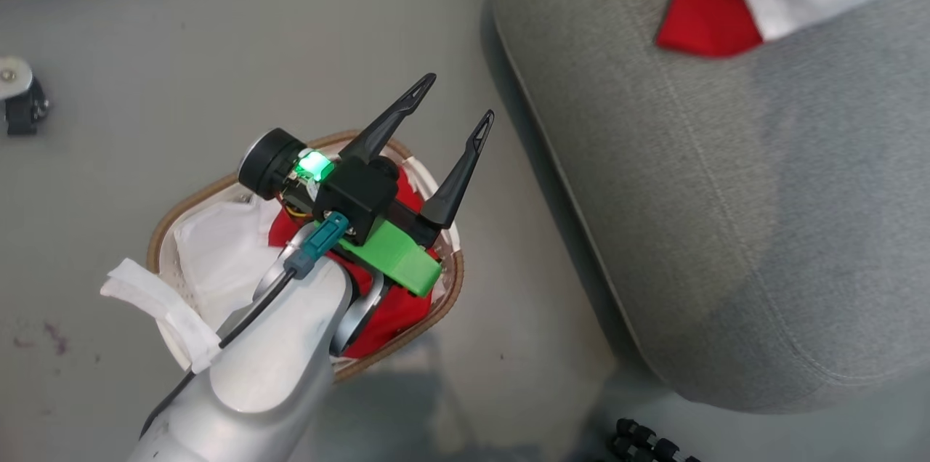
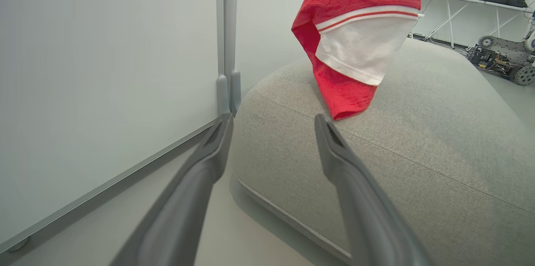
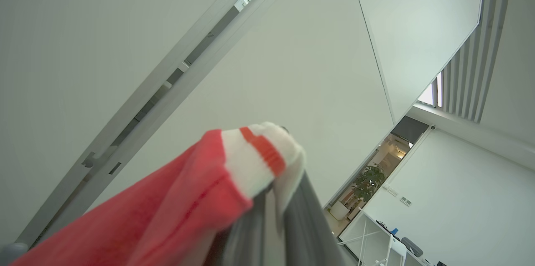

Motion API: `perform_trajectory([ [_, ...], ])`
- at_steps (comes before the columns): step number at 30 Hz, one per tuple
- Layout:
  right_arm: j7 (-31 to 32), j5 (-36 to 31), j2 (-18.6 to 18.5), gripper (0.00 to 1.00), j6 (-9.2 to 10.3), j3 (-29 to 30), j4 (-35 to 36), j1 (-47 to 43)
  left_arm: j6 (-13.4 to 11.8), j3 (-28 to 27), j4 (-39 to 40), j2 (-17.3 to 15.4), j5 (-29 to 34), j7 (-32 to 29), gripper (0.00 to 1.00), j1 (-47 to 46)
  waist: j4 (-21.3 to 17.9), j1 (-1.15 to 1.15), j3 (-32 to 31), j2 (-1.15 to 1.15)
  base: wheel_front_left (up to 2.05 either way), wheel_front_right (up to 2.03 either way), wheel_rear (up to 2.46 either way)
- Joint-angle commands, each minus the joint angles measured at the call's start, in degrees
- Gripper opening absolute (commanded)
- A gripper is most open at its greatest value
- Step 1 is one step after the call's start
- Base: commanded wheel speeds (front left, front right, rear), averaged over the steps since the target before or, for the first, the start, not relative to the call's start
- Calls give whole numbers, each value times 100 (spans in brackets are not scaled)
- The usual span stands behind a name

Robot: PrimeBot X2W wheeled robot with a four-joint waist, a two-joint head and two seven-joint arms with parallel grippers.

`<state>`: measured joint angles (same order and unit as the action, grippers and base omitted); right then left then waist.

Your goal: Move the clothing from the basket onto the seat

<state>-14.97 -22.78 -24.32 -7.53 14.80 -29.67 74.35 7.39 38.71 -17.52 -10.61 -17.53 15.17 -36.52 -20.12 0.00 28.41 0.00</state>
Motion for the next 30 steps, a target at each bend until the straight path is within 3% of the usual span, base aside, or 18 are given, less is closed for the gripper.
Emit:
perform_trajectory([
  [1,41,-102,-55,0,8,93,-124,161,16,0,33,-54,11,-2,100,-151,423,0,491,0,0,0,0],
  [5,108,-320,-135,0,9,360,-453,307,16,5,95,-76,11,-2,100,-247,529,0,716,0,0,0,0],
  [11,112,-535,163,0,9,976,-1102,-230,16,-1,136,-132,26,-2,100,-420,651,0,1066,0,0,0,0],
  [20,-17,-745,865,0,9,1917,-1592,-1529,16,-96,11,-145,-4,-3,100,-449,735,0,1109,0,0,0,0],
  [24,-25,-515,1242,0,9,2053,-1307,-2157,16,-185,-75,-144,-26,-3,100,-280,675,0,880,0,0,0,0],
  [25,-26,-420,1340,10,9,2069,-1197,-2316,16,-230,-80,-141,-21,-2,100,-253,655,0,799,0,0,0,0],
  [26,-27,-347,1388,37,9,2041,-1093,-2446,16,-267,-92,-133,-15,-3,100,-235,643,0,736,0,0,0,0],
  [27,-27,-242,1457,83,9,1993,-954,-2618,16,-306,-101,-129,-2,-3,100,-203,625,0,649,0,0,0,0],
  [28,-26,-157,1518,100,9,1958,-872,-2750,16,-331,-116,-118,-2,-3,100,-162,613,0,573,0,0,0,0],
  [30,-28,-18,1608,100,9,1865,-691,-2977,16,-373,-143,-90,-4,-3,100,-77,597,0,411,0,0,0,0],
])
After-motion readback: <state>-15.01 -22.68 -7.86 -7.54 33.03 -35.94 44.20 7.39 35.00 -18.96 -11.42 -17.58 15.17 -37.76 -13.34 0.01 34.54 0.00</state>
